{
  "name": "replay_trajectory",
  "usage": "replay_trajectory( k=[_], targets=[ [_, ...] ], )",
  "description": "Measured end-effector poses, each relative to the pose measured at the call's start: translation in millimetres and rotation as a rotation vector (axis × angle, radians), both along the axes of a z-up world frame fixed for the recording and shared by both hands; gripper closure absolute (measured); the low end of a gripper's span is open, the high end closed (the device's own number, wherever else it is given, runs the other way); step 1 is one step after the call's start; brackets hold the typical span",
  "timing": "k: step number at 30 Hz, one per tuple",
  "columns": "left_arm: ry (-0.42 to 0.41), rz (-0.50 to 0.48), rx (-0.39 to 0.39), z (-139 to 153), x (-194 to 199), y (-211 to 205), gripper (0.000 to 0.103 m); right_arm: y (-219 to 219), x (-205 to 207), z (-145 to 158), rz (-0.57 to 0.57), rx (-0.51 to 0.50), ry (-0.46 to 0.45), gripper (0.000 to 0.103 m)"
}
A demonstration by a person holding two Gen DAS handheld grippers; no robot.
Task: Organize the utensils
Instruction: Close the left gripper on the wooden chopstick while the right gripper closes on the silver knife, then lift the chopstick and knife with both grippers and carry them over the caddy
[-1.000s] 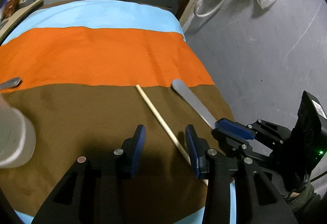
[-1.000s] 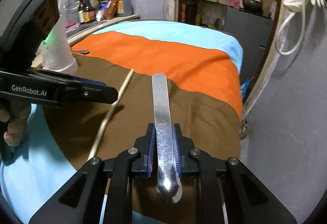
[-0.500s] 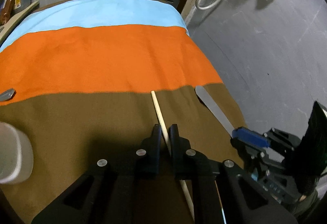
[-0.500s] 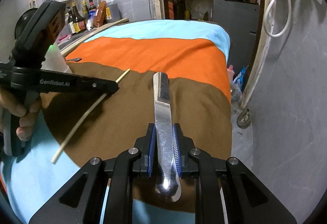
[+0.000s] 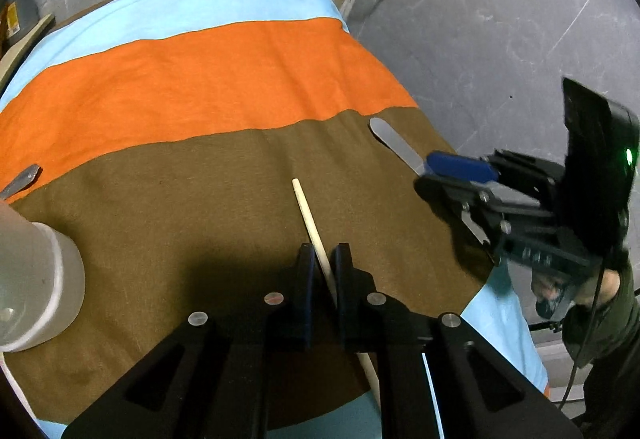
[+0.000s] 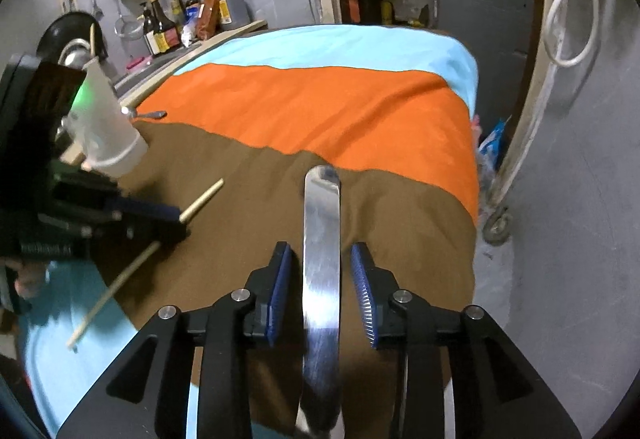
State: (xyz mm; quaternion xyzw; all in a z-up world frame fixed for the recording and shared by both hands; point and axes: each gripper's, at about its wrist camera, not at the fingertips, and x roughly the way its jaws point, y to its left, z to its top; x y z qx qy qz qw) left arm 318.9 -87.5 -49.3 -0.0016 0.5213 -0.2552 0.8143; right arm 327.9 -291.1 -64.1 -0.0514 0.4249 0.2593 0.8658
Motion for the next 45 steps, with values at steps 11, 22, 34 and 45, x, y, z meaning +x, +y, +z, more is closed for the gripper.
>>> replay_trajectory(
  k=[11,22,34,45],
  targets=[
    [-0.059,0.011,-0.017,-0.7,-15.0,4.4,0.097,8.7,11.9,4.0,-0.008,0.024,0.084,0.087],
    [-0.252,0.09,-0.083,35.2,-48.5,30.8,0.101,11.8,-35.1,28.9,-0.065,0.162,-0.104,0.087],
    [-0.547,0.202,-0.149,92.1,-92.9,68.2,0.101,56.7,-70.2,75.3,0.006,0.331,-0.44,0.087],
    [-0.753,0.458,-0.363,147.4,-96.7,186.0,0.101,119.6,-49.2,117.4,0.12,0.575,-0.551,0.087]
  ],
)
